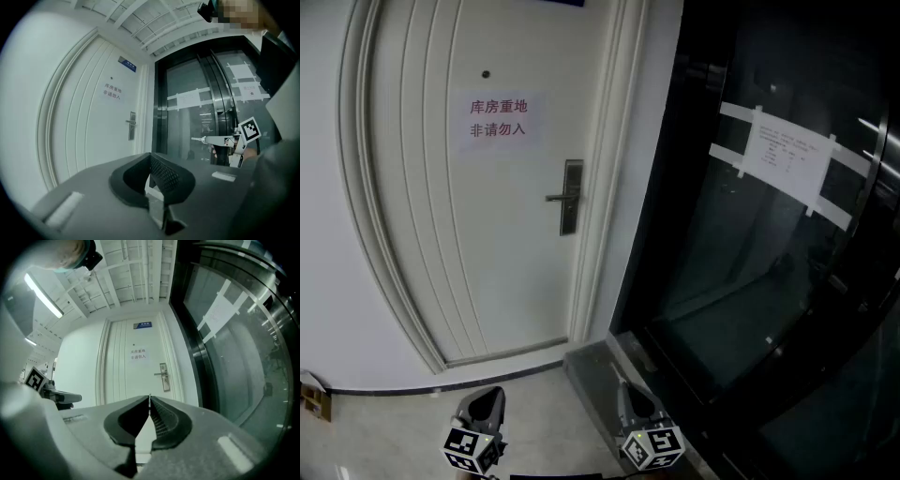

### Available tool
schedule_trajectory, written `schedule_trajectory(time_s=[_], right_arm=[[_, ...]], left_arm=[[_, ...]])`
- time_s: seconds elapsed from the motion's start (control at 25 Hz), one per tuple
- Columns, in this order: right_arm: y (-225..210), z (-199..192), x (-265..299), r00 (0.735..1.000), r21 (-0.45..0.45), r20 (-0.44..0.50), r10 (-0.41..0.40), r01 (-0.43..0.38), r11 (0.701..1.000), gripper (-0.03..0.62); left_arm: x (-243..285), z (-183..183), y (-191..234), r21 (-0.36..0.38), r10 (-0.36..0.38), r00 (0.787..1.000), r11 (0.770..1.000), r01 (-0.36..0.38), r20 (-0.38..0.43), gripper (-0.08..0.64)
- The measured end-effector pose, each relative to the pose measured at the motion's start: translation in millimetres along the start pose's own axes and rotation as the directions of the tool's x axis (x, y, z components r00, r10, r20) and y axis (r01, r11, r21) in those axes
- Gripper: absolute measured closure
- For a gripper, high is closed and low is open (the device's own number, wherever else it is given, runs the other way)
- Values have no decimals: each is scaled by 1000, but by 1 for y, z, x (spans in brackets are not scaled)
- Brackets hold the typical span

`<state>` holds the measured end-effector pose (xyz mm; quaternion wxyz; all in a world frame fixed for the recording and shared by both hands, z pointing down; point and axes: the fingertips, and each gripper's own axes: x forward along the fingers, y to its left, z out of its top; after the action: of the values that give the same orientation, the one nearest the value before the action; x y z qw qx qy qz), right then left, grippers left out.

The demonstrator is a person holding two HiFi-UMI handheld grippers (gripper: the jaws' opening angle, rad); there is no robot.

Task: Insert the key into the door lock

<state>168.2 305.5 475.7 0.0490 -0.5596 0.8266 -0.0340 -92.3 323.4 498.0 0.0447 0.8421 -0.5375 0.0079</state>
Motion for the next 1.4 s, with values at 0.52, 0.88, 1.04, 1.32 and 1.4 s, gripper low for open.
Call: schedule_trajectory(time_s=[0.52,0.88,1.04,1.32,1.4], right_arm=[[20,0,10,1000,-2,9,-14,15,1000,581],[34,-3,15,999,2,20,-42,42,999,581],[37,-5,35,999,-7,8,-37,37,999,581],[18,-19,91,1000,2,-4,-18,18,1000,580],[7,-20,112,1000,3,3,-10,10,1000,581]], left_arm=[[-2,0,26,0,-15,1000,1000,15,10,557],[-3,-8,46,3,-39,999,999,39,-2,557],[9,-10,55,-2,-46,999,999,46,-8,557],[53,-6,77,-2,-38,999,999,38,3,557],[72,-5,84,1,-33,999,999,33,3,557]])
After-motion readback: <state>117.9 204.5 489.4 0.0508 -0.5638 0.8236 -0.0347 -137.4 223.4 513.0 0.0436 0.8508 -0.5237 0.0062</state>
